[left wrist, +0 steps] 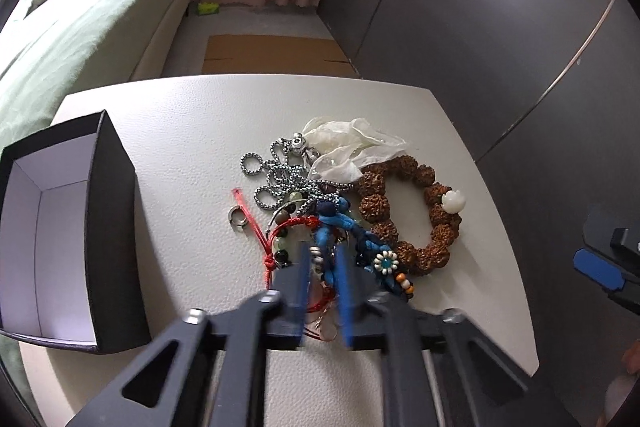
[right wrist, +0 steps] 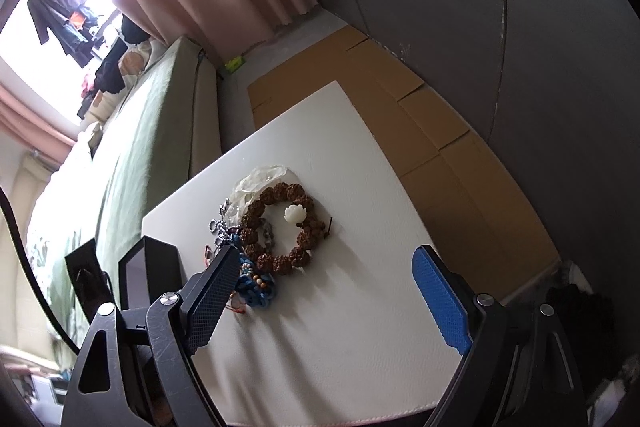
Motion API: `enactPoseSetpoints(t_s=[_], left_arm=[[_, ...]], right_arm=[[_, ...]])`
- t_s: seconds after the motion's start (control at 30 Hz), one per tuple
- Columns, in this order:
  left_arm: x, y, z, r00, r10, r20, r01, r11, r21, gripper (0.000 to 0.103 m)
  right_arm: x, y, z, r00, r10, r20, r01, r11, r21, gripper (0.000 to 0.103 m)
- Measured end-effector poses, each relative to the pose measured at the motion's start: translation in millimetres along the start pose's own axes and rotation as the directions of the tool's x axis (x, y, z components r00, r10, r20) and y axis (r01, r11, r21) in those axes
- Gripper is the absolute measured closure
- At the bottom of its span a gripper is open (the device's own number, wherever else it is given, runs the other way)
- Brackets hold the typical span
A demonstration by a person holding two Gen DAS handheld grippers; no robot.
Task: Organize jewelry
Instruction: 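Reach the left tool into the pile and grasp the blue beaded tassel, then carry the blue tassel with the left tool into the black box and release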
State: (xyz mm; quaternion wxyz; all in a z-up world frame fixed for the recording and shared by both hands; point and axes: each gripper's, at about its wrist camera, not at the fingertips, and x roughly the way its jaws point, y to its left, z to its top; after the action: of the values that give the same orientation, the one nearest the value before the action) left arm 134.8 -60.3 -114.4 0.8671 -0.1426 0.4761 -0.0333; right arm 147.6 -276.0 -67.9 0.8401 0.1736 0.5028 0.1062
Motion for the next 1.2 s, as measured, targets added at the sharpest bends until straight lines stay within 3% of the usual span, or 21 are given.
enactPoseSetpoints(t_s=[0.17, 0.4, 0.47, 0.67, 0.87, 1.2], left_arm=[[-20, 3, 0, 0.997, -0.067, 0.04, 0.067, 0.998, -0.014, 0.095], [-67, 16, 5, 0.98, -0.152, 0.127, 0.158, 0.987, -0.035, 0.095], [-77, 21, 7, 0.975, -0.166, 0.147, 0.175, 0.983, -0.046, 0.095], [-93, 38, 8, 0.973, -0.141, 0.184, 0.156, 0.985, -0.071, 0.095], [-104, 63, 9, 0.97, -0.126, 0.206, 0.152, 0.981, -0.118, 0.095], [-139, 97, 7, 0.954, -0.103, 0.281, 0.156, 0.972, -0.173, 0.095]], right_arm=[[5, 1, -2, 1.0, -0.004, -0.015, 0.004, 1.0, -0.003, 0.014], [15, 12, -6, 0.999, 0.026, -0.042, -0.027, 0.999, -0.026, 0.015], [20, 18, -8, 0.997, 0.039, -0.061, -0.041, 0.998, -0.037, 0.021], [44, 36, -18, 0.984, 0.102, -0.149, -0.112, 0.992, -0.059, 0.043], [68, 60, -29, 0.97, 0.096, -0.222, -0.125, 0.985, -0.122, 0.051], [98, 105, -49, 0.962, -0.001, -0.274, -0.085, 0.95, -0.301, 0.051]])
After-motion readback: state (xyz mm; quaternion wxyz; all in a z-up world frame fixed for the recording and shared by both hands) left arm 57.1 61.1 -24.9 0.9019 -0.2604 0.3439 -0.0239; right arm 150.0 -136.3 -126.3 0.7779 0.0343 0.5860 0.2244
